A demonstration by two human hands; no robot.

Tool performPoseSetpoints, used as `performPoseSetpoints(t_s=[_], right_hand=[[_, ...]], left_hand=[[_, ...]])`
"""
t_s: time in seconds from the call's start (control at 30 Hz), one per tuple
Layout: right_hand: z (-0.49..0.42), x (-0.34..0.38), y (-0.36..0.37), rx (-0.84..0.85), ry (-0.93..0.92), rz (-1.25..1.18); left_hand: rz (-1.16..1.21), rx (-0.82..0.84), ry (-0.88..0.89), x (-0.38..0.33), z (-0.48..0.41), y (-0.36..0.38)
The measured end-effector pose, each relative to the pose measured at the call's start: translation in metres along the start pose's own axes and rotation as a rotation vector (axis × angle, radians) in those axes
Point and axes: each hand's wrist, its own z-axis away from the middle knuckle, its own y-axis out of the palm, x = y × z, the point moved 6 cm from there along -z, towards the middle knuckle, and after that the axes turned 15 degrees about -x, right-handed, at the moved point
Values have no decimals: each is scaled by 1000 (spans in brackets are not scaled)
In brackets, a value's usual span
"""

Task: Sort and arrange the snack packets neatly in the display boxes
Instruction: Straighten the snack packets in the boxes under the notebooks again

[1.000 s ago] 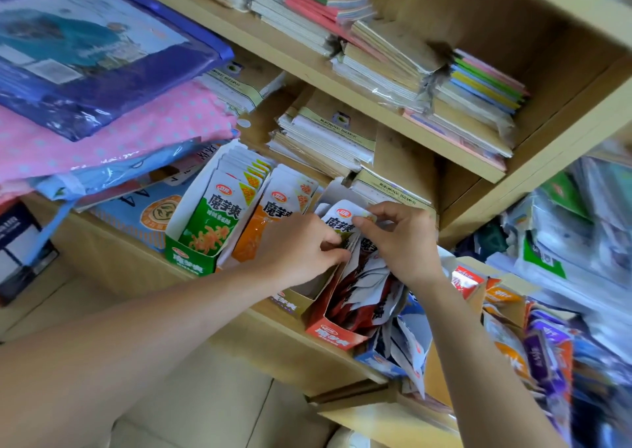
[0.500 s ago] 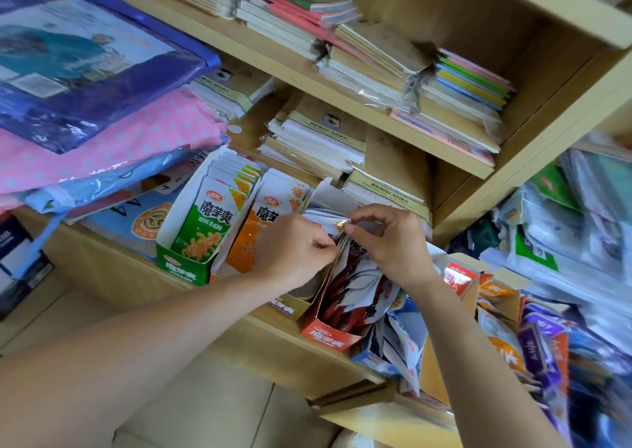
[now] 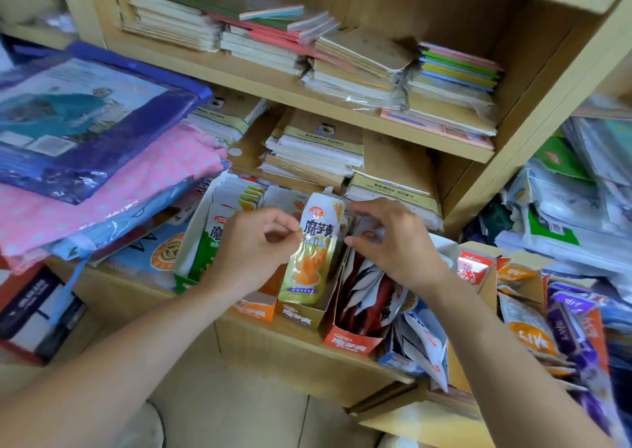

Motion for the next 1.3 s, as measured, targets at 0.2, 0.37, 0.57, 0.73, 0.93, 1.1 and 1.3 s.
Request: performPoseSetpoints(t_s=[0.2, 0.37, 0.57, 0.73, 0.93, 1.1, 1.3], right_hand=[[-12, 4, 10, 97, 56, 4], [-23, 4, 13, 129, 75, -24], [-26, 1, 18, 89, 58, -76], [-28, 1, 20, 126, 71, -127], [-34, -8, 10, 187, 36, 14], [-36, -16, 10, 129, 79, -43], [-44, -25, 5, -35, 197, -123]], left_hand=[[64, 61, -15, 3, -9, 2], [-294, 102, 210, 9, -7, 10], [-334, 88, 440, -10, -6, 16], [-373, 127, 501, -14, -15, 31], [-316, 155, 470, -18, -32, 36], [-248, 244, 445, -17, -31, 28], [-266, 399, 476, -10, -17, 19]])
